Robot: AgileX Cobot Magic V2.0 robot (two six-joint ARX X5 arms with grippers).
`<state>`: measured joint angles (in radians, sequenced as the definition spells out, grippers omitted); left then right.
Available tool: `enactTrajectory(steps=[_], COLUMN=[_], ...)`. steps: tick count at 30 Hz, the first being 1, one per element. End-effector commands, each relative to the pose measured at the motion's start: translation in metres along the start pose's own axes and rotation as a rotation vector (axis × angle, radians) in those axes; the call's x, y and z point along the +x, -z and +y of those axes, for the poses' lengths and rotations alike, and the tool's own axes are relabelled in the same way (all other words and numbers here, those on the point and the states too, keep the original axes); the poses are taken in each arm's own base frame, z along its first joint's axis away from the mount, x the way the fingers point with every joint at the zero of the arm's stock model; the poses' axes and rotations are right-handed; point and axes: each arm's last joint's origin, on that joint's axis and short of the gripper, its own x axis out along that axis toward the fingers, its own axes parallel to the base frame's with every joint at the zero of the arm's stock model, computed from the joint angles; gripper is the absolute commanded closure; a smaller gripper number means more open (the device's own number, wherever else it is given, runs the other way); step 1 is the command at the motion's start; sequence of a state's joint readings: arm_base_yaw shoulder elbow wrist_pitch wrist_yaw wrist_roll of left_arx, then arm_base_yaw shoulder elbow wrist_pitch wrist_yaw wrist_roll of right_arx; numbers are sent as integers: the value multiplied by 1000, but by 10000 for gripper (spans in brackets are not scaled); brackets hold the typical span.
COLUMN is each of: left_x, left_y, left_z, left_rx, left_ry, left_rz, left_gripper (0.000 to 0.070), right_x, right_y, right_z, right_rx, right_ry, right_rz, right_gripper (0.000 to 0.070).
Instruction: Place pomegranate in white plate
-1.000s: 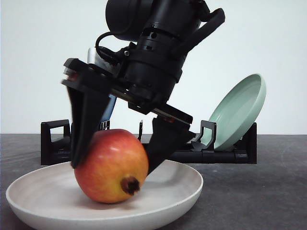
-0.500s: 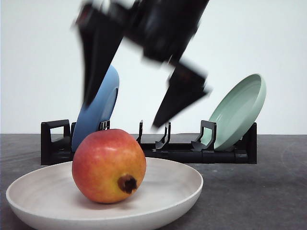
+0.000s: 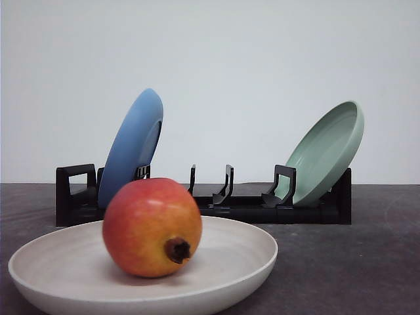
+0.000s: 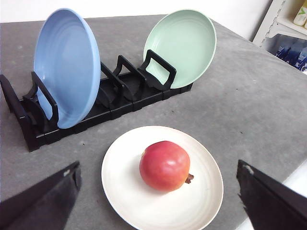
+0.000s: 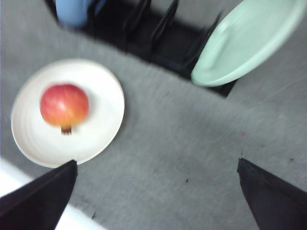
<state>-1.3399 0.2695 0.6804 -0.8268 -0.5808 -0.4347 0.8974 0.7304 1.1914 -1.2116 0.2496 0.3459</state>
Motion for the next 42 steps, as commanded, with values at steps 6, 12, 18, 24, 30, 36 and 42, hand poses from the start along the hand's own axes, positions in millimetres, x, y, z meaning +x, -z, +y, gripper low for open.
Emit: enactTrajectory(steps=[6,12,18,24,30,36,42], left_x=[-1,-2,-2,-2,-2,-2,-2], left_y=[-5,-10,-12,-12,-12,-12,-12], left_z=[-2,-4,-5,-5,-5,-5,-5], left_rx=[-16,-52,-62,-61,-56,-56,-56], left_ry=[22,45,52,51,56,56,56], left_rz=[-32,-82,-95,-93,-90,-90,-90], left_gripper=[73,74,74,285,700,700,700], right_x=[-43,-41,-22,-17,-17,-18,-18], right_y=[48,73,79,79,78,77,77], right_z=[-30,-37,-34,-33,-32,-32,-32], right_rx=[85,73,27,-14,-22,-16,-15], right_ry=[-80,-141,-128,-119,-117,-120,-121], right_rz=[-310,-357,-303,-309,-311,-320,-322], right_gripper=[0,0,0,8,663,662,662])
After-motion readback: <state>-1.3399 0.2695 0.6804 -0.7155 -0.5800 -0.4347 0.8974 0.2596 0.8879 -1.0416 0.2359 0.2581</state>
